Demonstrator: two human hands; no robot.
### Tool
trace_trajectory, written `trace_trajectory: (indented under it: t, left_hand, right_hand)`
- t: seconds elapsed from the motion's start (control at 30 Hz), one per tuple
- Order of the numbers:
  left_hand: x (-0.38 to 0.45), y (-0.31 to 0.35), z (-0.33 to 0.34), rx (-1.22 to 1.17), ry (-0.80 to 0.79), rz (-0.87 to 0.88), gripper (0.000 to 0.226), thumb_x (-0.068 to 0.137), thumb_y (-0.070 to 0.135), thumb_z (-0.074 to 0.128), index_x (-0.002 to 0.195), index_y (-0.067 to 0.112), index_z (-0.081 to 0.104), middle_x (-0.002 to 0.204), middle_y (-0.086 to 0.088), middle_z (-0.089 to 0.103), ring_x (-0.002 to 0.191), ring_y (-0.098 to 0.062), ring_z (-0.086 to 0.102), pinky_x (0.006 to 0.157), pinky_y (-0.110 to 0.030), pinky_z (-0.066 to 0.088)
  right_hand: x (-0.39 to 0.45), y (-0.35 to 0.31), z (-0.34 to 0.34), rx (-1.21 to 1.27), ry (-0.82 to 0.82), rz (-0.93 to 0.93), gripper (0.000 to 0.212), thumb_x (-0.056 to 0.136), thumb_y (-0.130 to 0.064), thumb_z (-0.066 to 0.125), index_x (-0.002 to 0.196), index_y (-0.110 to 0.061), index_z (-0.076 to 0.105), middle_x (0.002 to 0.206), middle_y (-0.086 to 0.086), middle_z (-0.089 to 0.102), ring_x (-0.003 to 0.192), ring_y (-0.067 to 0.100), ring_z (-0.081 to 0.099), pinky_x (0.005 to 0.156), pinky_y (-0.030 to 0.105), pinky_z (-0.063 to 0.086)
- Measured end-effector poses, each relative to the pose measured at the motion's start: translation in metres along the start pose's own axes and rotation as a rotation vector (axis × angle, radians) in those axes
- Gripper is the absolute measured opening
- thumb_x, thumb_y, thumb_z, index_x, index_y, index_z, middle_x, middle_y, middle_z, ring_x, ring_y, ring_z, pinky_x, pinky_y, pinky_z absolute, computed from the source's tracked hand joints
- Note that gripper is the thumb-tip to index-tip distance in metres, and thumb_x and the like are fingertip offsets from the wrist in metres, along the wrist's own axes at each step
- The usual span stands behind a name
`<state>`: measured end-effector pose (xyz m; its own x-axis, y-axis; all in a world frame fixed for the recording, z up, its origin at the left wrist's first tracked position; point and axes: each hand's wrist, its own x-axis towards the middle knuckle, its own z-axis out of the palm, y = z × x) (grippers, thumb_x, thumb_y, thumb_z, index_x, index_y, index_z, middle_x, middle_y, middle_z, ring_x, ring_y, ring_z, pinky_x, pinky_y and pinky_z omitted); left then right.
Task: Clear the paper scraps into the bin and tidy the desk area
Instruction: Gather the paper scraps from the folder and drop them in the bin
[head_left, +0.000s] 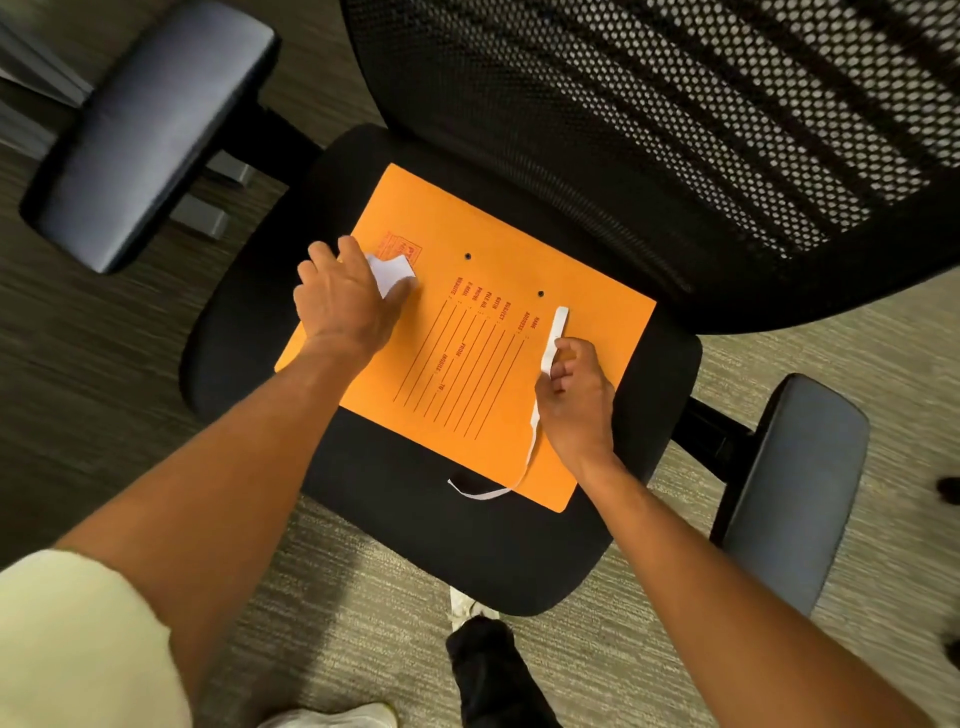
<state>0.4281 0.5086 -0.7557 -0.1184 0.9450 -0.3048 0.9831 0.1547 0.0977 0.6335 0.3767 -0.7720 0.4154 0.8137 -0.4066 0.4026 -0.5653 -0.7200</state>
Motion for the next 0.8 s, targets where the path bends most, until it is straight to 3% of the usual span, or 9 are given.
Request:
trace_trajectory:
  t: [0.17, 0.4, 0.6, 0.7, 0.8]
  left_hand:
    - [0.0, -0.005, 0.007, -0.053, 0.006, -0.034, 0.063, 0.087, 0.056, 0.059, 0.12, 0.005, 0.044, 0.12, -0.019, 0.046, 0.103, -0.033, 0.05, 0.081, -0.042, 0.05]
    - [-0.012, -0.011, 0.001, -0.159, -0.031, -0.007, 0.038, 0.099, 0.034, 0.049, 0.118, 0.001, 0.05, 0.123, -0.019, 0.048, 0.109, -0.035, 0.05, 0.089, -0.048, 0.05]
    - [-0.038, -0.033, -0.007, -0.402, -0.092, 0.011, 0.017, 0.099, 0.021, 0.047, 0.111, 0.009, 0.043, 0.093, -0.017, 0.063, 0.075, -0.031, 0.061, 0.062, -0.043, 0.051]
    - [-0.056, -0.046, -0.016, -0.498, -0.138, 0.023, 0.02, 0.099, 0.021, 0.048, 0.116, 0.011, 0.045, 0.093, -0.017, 0.064, 0.08, -0.033, 0.064, 0.072, -0.051, 0.057]
    - [-0.075, -0.059, -0.024, -0.607, -0.17, -0.019, 0.022, 0.099, 0.023, 0.048, 0.115, 0.008, 0.048, 0.096, -0.019, 0.065, 0.086, -0.033, 0.063, 0.077, -0.05, 0.055]
  right_hand:
    - [0.004, 0.003, 0.001, -0.013, -0.006, 0.0, 0.045, 0.091, -0.005, 0.062, 0.131, -0.014, 0.046, 0.106, 0.007, 0.06, 0.089, 0.012, 0.063, 0.068, 0.012, 0.049]
    - [0.004, 0.004, 0.004, -0.041, 0.003, -0.005, 0.044, 0.09, -0.005, 0.062, 0.131, -0.014, 0.048, 0.107, 0.004, 0.059, 0.09, 0.012, 0.062, 0.073, 0.017, 0.053]
    - [0.001, -0.005, 0.0, -0.008, -0.026, 0.086, 0.047, 0.09, -0.005, 0.064, 0.133, -0.014, 0.047, 0.102, 0.0, 0.061, 0.087, 0.01, 0.062, 0.07, 0.015, 0.05]
    - [-0.006, -0.014, -0.004, 0.061, -0.042, 0.156, 0.045, 0.088, -0.006, 0.067, 0.128, -0.016, 0.05, 0.092, -0.005, 0.063, 0.081, 0.006, 0.064, 0.065, 0.013, 0.048]
    - [-0.021, -0.025, -0.004, 0.086, -0.056, 0.177, 0.036, 0.085, -0.007, 0.071, 0.117, -0.015, 0.059, 0.092, -0.004, 0.067, 0.079, 0.001, 0.063, 0.063, 0.012, 0.048]
